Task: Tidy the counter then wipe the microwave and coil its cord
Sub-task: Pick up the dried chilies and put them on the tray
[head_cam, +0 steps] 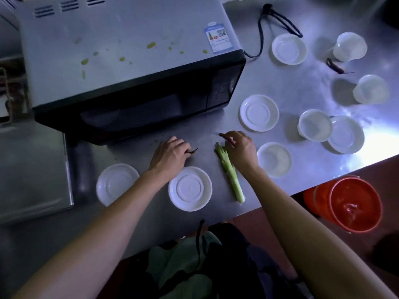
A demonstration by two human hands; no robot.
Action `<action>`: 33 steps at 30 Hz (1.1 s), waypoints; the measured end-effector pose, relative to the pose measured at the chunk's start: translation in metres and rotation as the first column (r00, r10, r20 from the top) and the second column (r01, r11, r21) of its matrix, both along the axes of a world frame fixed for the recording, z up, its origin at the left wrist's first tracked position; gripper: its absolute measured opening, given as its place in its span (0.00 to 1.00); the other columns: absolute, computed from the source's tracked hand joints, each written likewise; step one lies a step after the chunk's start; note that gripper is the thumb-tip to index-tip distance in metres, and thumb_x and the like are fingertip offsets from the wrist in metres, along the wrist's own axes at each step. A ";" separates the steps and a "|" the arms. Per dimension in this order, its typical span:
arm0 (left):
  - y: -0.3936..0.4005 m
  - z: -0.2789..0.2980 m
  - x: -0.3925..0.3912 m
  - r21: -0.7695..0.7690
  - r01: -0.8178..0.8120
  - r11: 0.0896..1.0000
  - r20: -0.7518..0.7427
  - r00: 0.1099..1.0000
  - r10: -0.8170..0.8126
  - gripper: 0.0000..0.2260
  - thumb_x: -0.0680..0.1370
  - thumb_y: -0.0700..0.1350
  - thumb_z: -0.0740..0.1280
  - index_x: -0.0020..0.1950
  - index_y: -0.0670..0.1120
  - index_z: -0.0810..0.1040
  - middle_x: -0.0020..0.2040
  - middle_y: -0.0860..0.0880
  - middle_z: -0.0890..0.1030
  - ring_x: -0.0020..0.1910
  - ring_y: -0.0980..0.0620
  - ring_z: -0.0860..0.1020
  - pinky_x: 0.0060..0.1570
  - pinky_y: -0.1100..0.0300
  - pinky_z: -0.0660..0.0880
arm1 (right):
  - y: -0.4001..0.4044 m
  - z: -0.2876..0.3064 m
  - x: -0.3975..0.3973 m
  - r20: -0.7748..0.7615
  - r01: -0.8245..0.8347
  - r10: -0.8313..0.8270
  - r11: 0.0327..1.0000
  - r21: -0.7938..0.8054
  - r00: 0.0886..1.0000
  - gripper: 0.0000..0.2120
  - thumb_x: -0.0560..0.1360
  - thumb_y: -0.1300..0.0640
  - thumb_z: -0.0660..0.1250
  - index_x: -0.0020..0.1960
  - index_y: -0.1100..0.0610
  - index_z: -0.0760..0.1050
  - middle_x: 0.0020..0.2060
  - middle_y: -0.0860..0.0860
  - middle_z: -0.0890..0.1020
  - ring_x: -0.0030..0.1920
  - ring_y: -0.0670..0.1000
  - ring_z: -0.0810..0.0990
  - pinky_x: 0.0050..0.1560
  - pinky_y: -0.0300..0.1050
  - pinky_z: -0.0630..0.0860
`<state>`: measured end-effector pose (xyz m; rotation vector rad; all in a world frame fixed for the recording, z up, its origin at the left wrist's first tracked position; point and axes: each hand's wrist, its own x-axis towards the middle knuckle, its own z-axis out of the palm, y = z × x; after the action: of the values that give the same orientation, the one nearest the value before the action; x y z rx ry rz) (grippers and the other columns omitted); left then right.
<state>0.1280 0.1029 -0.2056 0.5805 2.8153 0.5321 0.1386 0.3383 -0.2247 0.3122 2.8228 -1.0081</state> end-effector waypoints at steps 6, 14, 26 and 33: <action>0.025 -0.001 -0.005 0.000 -0.044 0.999 0.041 0.998 0.044 0.03 0.77 0.43 0.70 0.48 0.45 0.80 0.46 0.49 0.81 0.51 0.44 0.75 0.50 0.47 0.73 | 0.014 -0.015 -0.032 0.075 -0.107 0.102 0.992 0.073 0.992 0.13 0.77 0.60 0.66 0.61 0.58 0.78 0.54 0.58 0.79 0.56 0.61 0.77 0.50 0.53 0.75; 0.040 0.000 -0.008 -0.001 -0.111 0.994 0.037 0.993 0.111 0.02 0.77 0.41 0.71 0.48 0.44 0.81 0.46 0.48 0.83 0.49 0.43 0.76 0.51 0.48 0.73 | 0.021 -0.019 -0.045 0.162 -0.270 0.242 0.945 0.182 0.957 0.10 0.77 0.64 0.62 0.56 0.60 0.77 0.51 0.58 0.78 0.54 0.61 0.75 0.49 0.56 0.75; 0.035 0.000 0.008 0.020 -0.200 0.980 0.026 0.980 0.200 0.02 0.78 0.40 0.69 0.49 0.43 0.82 0.47 0.48 0.82 0.50 0.44 0.77 0.51 0.47 0.74 | -0.001 -0.002 -0.033 0.003 -0.296 0.296 0.955 0.003 0.955 0.08 0.76 0.64 0.64 0.52 0.62 0.80 0.46 0.60 0.79 0.45 0.64 0.77 0.41 0.54 0.76; -0.008 -0.001 0.027 0.047 -0.245 0.968 -0.001 0.970 0.245 0.02 0.77 0.39 0.70 0.48 0.42 0.81 0.46 0.48 0.83 0.49 0.44 0.78 0.48 0.47 0.74 | -0.048 0.008 -0.021 -0.050 -0.376 0.375 0.927 -0.011 0.926 0.09 0.76 0.64 0.65 0.53 0.61 0.80 0.47 0.60 0.80 0.47 0.64 0.78 0.44 0.55 0.76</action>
<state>0.1550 0.0946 -0.2063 0.2418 2.9053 0.6425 0.1174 0.2900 -0.2163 -0.2527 2.7550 -0.9643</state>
